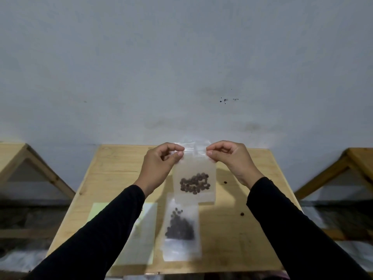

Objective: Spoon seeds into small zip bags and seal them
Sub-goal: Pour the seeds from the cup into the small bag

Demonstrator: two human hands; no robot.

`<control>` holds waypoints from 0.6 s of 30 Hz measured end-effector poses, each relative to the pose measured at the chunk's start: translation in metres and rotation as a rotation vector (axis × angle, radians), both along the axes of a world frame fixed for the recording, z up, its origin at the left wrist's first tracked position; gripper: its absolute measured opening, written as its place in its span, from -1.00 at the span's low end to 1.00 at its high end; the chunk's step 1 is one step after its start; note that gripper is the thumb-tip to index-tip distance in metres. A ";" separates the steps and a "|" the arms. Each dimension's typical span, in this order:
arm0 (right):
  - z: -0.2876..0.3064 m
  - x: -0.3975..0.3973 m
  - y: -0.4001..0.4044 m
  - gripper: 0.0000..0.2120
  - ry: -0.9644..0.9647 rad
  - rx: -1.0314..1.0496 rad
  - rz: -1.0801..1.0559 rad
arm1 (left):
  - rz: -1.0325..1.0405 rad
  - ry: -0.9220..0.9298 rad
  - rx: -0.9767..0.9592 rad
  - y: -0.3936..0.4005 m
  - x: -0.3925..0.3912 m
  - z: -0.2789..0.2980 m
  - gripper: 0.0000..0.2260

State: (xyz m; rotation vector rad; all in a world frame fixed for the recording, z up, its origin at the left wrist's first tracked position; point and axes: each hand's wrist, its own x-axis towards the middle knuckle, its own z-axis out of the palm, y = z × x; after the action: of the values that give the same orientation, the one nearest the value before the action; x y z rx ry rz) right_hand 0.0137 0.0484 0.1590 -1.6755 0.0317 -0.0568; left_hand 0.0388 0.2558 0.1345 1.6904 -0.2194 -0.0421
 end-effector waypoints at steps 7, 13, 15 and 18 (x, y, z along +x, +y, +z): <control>0.008 -0.003 0.015 -0.87 -0.027 0.054 -0.049 | 0.023 0.005 -0.060 0.007 -0.004 0.011 -0.91; 0.007 -0.002 0.026 -0.84 -0.040 0.069 -0.178 | 0.071 -0.031 -0.031 -0.001 -0.006 0.017 -0.92; 0.008 0.000 0.026 -0.84 -0.039 0.055 -0.173 | 0.066 -0.049 -0.004 0.000 -0.005 0.018 -0.90; 0.010 0.000 0.024 -0.90 -0.021 -0.004 -0.094 | -0.008 -0.077 0.050 0.001 -0.002 0.019 -0.90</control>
State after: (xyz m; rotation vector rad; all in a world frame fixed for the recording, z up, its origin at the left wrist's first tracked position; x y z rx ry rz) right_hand 0.0134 0.0721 0.1692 -1.6763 0.0944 -0.1453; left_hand 0.0363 0.2565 0.1536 1.7430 -0.2847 0.0113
